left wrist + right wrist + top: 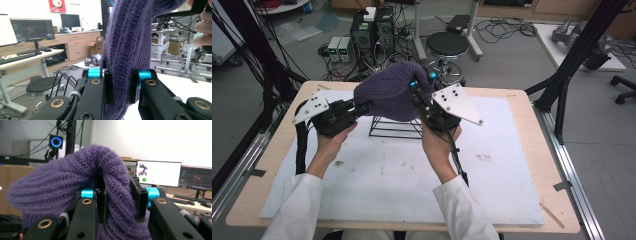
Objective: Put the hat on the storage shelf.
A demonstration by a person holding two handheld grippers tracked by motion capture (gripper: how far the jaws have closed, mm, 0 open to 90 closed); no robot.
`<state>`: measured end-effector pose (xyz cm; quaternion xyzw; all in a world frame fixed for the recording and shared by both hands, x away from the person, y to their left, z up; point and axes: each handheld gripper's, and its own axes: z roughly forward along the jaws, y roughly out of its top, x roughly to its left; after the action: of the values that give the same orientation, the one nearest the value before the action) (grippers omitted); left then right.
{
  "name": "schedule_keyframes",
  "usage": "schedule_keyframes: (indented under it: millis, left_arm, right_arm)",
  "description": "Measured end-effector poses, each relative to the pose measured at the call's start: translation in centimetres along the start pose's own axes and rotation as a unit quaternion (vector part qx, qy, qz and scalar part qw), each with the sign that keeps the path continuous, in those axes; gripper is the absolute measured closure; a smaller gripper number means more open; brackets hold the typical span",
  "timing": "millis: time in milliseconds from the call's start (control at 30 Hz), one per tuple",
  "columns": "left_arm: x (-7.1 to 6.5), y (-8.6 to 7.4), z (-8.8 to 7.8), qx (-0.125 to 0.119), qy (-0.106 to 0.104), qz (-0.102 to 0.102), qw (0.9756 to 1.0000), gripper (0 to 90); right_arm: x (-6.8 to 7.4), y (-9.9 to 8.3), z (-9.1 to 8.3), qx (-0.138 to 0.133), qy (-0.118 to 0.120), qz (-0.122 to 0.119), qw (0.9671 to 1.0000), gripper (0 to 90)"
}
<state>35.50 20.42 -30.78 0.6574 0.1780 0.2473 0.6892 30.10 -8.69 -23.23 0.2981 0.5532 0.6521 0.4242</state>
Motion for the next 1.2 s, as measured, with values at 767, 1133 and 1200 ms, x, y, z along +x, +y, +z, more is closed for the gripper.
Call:
schedule_keyframes:
  millis: [767, 1133, 1200]
  left_arm:
    - [3.1, 0.4, 4.5, -0.014, 0.021, -0.007, 0.9997, 82.0]
    - [4.4, -2.3, 6.0, 0.002, 0.015, -0.058, 0.9982, 82.0]
    - [4.4, -2.8, 6.1, 0.009, 0.008, -0.073, 0.9973, 82.0]
  right_arm:
    - [-2.9, 0.5, 3.0, 0.006, -0.047, 0.003, 0.9989, 71.2]
    - [-2.6, -0.8, 3.9, 0.039, -0.07, -0.024, 0.9965, 71.2]
    - [-2.6, -1.2, 3.9, 0.048, -0.074, -0.021, 0.9959, 71.2]
